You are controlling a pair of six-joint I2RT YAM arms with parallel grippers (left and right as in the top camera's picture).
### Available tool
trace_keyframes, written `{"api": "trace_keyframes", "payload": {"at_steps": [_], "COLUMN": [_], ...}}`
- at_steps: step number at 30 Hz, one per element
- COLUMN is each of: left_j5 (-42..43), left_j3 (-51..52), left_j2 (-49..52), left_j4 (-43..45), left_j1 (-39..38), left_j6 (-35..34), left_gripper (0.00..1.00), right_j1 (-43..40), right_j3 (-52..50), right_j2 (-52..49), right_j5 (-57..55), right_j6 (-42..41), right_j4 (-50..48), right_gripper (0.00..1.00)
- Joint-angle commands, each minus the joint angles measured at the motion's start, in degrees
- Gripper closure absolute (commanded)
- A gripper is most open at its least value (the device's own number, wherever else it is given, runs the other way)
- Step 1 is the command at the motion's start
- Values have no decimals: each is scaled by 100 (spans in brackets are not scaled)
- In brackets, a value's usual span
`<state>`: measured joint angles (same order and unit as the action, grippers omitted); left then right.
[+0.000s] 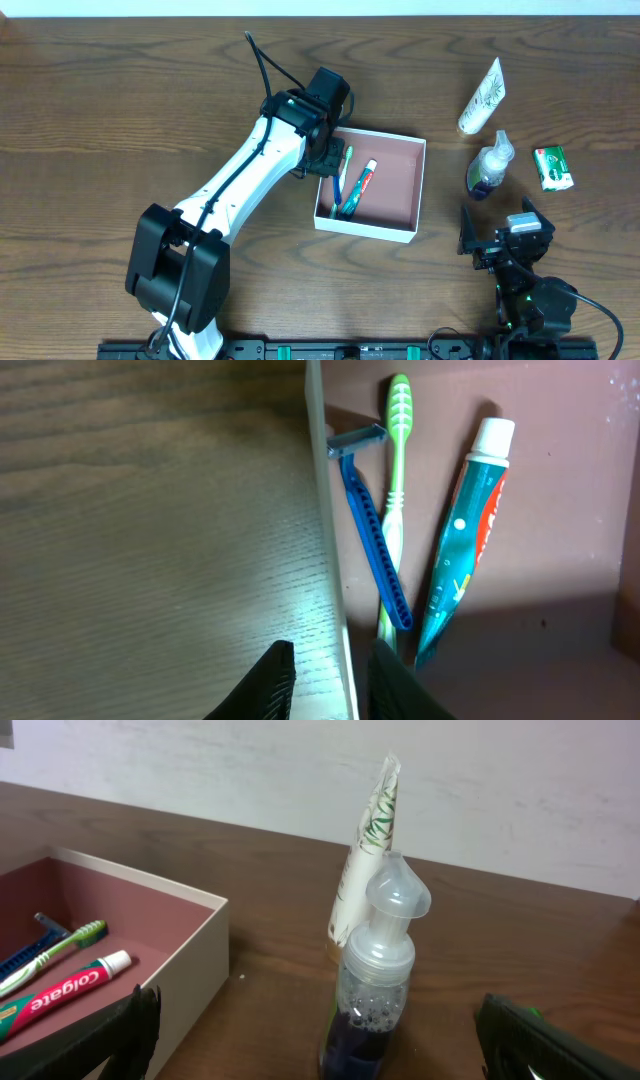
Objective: Pack container
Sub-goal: 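Lower the blue razor into the box's left side beside the toothbrush, then open the left gripper to release the razor inside the box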
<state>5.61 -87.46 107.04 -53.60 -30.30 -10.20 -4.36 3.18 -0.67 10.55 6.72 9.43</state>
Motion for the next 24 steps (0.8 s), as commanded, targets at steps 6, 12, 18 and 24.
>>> {"api": "trace_keyframes", "payload": {"at_steps": [6,12,18,24], "left_j5": [107,199,282,280], "left_j3": [227,229,229,227], "left_j2": [57,155,426,448], "left_j4": [35,57,57,98], "left_j1": [-4,-4,-4,-2], "left_j6": [118,116,111,109], "left_gripper": [74,74,74,76], "right_j1": [68,68,68,68], "right_j3": [-28,-28,-28,-28], "right_j2": [37,37,37,37], "right_j5": [0,0,0,0], "right_j6": [66,66,66,66], "right_j4": [4,4,4,4], "right_gripper": [1,1,1,1]}}
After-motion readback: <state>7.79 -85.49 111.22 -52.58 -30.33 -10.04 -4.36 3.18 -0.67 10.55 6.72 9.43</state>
